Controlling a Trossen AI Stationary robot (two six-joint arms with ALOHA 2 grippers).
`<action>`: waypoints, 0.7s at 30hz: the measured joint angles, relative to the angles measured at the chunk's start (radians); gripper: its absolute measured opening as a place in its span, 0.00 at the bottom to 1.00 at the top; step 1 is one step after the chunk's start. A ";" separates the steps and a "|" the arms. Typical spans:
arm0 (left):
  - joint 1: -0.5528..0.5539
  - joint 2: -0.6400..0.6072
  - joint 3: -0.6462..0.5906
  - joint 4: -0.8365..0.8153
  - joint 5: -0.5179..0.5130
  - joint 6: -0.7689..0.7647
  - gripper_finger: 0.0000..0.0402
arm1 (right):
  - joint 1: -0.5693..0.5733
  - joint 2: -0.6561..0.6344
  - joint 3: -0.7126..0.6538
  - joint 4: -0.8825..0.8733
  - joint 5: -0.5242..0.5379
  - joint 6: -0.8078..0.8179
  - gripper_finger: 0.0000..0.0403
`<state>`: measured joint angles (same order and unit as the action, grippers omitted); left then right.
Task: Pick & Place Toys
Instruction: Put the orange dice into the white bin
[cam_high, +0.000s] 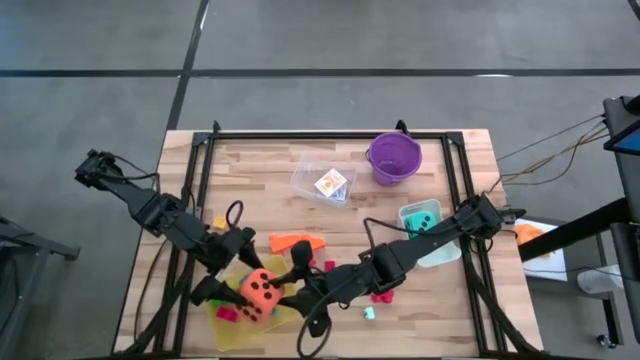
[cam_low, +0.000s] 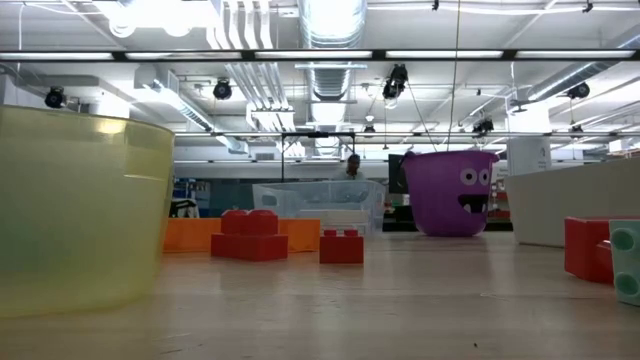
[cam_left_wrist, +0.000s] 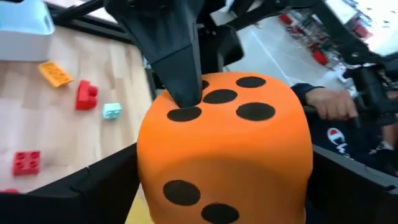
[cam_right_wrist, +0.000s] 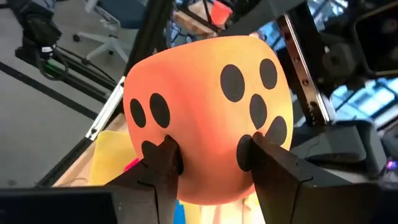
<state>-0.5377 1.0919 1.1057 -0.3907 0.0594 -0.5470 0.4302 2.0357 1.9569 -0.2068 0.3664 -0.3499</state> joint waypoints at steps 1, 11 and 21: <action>0.000 -0.002 0.000 -0.010 -0.007 -0.003 0.98 | -0.003 0.000 -0.003 -0.004 0.000 0.016 0.38; 0.006 -0.035 0.000 -0.139 -0.134 -0.021 0.99 | -0.025 0.000 -0.051 -0.020 0.048 0.113 0.34; 0.032 -0.017 -0.043 -0.125 -0.106 -0.025 0.92 | -0.028 0.008 -0.062 0.021 -0.031 0.125 0.31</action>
<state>-0.5057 1.0747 1.0631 -0.5157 -0.0470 -0.5720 0.4021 2.0434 1.8948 -0.1857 0.3358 -0.2252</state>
